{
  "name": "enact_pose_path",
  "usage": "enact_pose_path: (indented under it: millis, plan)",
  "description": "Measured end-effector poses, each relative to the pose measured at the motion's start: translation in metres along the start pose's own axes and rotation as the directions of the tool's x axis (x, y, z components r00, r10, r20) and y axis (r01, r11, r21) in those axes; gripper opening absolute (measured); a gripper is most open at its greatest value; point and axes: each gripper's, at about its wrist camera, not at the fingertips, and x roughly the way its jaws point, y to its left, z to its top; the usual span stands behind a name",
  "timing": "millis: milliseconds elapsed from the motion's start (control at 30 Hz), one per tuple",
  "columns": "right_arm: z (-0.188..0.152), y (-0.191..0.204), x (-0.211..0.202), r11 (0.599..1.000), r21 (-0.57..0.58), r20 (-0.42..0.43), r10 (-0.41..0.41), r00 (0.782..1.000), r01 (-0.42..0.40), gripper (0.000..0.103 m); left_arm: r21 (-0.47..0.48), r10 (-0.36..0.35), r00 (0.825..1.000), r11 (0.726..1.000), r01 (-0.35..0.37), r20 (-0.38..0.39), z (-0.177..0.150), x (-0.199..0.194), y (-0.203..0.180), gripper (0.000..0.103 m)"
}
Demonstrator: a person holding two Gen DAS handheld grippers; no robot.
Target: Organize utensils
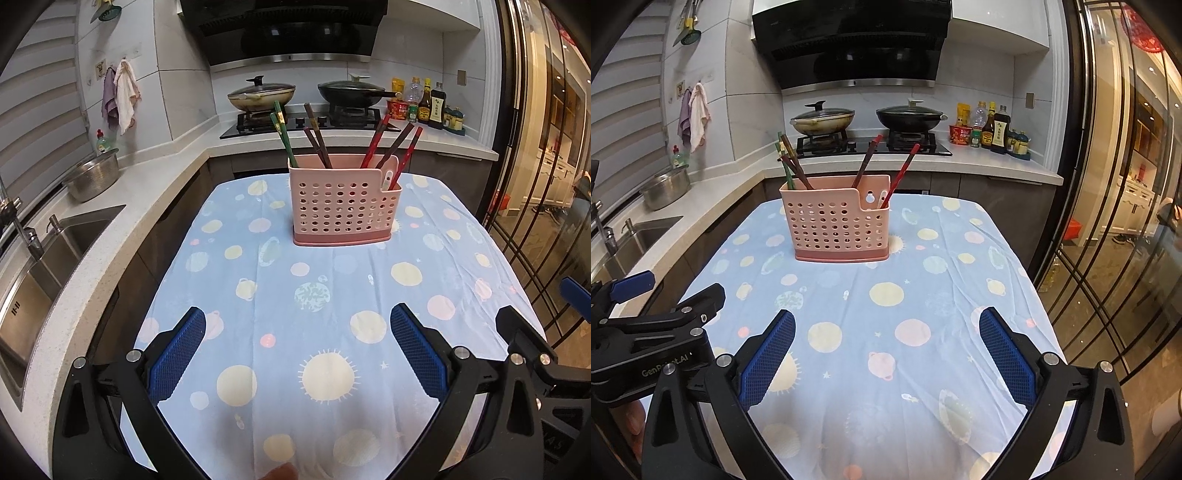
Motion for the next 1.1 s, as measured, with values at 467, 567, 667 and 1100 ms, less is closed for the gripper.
enact_pose_path:
  millis: [467,567,667,1100]
  plan:
    - [-0.007,-0.0061,0.0037,1.0,0.019,-0.021,0.003,1.0,-0.003,0.096,-0.008,0.002,1.0,1.0,-0.002,-0.008,-0.0022,0.0022,0.0001,0.096]
    - [-0.0077,-0.0071,0.005,1.0,0.023,-0.028,0.006,1.0,-0.006,0.096,-0.009,0.007,1.0,1.0,-0.007,-0.005,-0.0024,0.002,0.001,0.096]
    - [-0.0079,-0.0078,0.006,1.0,0.029,-0.033,0.008,0.999,-0.007,0.096,-0.011,0.012,1.0,1.0,-0.012,-0.003,-0.0025,0.002,0.0024,0.096]
    - [-0.0073,-0.0073,0.0074,1.0,0.03,-0.036,0.01,0.999,-0.009,0.096,-0.012,0.032,0.999,0.999,-0.033,-0.003,-0.0029,0.0039,0.0049,0.096]
